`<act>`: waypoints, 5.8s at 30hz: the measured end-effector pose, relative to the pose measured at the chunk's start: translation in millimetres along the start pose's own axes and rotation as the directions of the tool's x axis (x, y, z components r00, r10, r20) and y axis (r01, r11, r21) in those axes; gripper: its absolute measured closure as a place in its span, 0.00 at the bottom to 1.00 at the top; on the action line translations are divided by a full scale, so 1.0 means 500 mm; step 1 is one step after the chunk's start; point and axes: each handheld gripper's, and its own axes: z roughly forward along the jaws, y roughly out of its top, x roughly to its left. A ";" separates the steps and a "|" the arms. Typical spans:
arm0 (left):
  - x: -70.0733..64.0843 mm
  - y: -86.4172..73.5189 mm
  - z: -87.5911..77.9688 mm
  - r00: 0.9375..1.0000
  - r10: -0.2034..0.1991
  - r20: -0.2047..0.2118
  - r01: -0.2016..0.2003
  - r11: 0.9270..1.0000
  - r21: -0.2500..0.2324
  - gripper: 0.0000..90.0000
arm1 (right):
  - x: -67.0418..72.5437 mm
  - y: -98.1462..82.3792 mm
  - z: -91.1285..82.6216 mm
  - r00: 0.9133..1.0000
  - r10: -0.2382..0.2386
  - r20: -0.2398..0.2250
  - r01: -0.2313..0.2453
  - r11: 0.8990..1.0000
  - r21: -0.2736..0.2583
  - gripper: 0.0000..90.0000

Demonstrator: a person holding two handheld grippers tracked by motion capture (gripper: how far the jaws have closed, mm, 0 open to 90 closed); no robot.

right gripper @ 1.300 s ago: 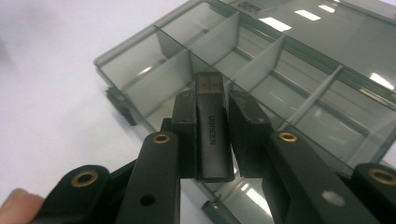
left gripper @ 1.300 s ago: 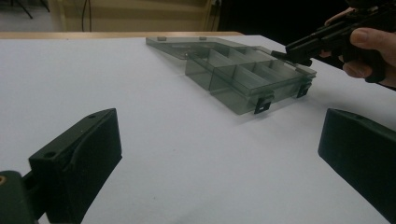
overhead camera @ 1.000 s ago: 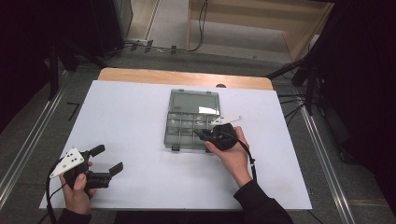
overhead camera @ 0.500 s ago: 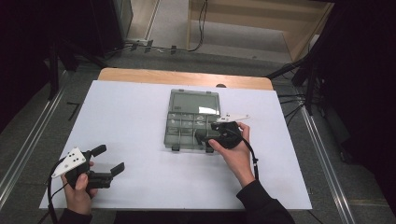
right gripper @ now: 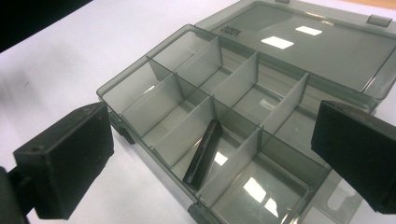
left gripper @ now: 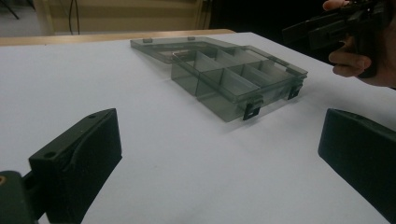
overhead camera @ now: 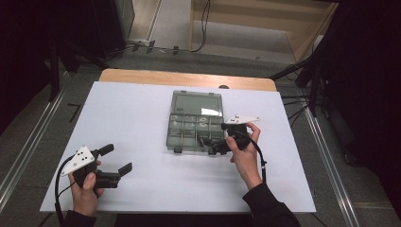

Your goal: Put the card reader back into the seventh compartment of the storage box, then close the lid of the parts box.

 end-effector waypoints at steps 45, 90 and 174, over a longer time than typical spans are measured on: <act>-0.011 0.114 0.162 0.995 0.053 0.081 -0.057 0.997 0.049 0.00 | -0.053 -0.003 -0.046 0.999 0.037 -0.002 -0.037 0.996 -0.083 0.00; 0.094 0.188 0.378 0.997 -0.031 0.073 0.022 0.991 0.129 0.05 | -0.156 0.082 0.029 0.986 0.165 -0.023 -0.166 0.983 -0.077 0.00; 0.159 0.164 0.467 0.962 -0.272 0.018 0.254 0.920 0.299 0.91 | -0.238 0.054 0.095 0.950 0.309 0.047 -0.308 0.951 -0.020 0.87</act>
